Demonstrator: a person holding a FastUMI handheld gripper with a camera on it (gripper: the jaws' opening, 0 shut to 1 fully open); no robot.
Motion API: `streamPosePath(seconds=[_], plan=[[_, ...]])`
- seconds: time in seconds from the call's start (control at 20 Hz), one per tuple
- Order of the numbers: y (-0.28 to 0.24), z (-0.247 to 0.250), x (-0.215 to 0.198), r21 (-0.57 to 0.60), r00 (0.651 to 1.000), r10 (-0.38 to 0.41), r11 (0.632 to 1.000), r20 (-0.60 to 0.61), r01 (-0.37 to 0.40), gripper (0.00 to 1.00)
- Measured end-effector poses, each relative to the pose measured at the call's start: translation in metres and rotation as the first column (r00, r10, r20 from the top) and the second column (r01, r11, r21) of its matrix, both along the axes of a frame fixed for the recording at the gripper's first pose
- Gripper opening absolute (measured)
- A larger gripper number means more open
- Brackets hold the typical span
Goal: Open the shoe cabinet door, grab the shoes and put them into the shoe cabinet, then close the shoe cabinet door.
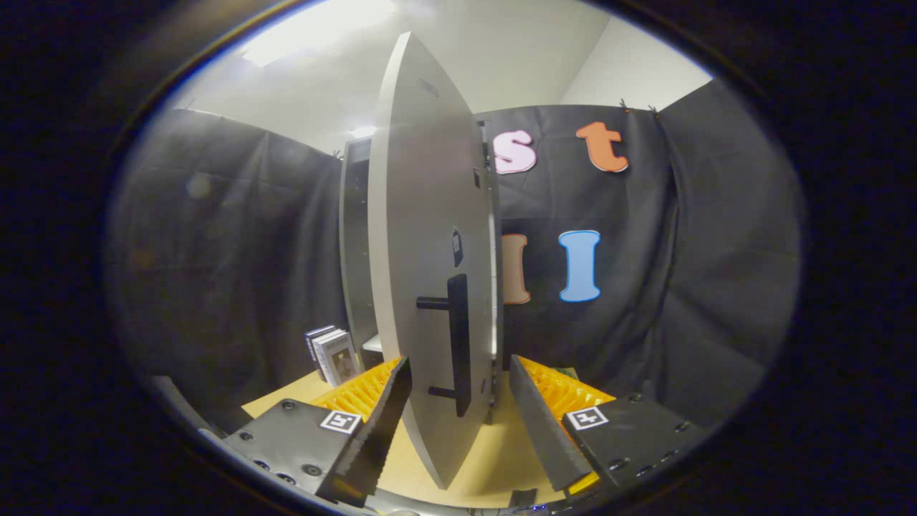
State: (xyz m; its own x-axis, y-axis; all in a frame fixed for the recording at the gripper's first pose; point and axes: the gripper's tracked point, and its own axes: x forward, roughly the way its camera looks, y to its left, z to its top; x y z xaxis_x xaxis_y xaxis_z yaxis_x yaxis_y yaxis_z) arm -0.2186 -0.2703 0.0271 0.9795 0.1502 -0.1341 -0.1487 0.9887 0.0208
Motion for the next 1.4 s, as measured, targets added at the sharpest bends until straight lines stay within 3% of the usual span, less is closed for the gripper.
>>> streamPosePath(seconds=[0.25, 0.5, 1.4], plan=[[0.034, -0.004, 0.006, 0.043, 0.996, 0.087, 0.995, -0.008, -0.087, 0.89], [0.039, -0.021, 0.023, -0.009, 0.996, 0.077, 0.997, -0.045, -0.078, 0.88], [0.150, -0.040, 0.073, 0.116, 0.957, 0.276, 0.957, -0.083, -0.266, 0.89]])
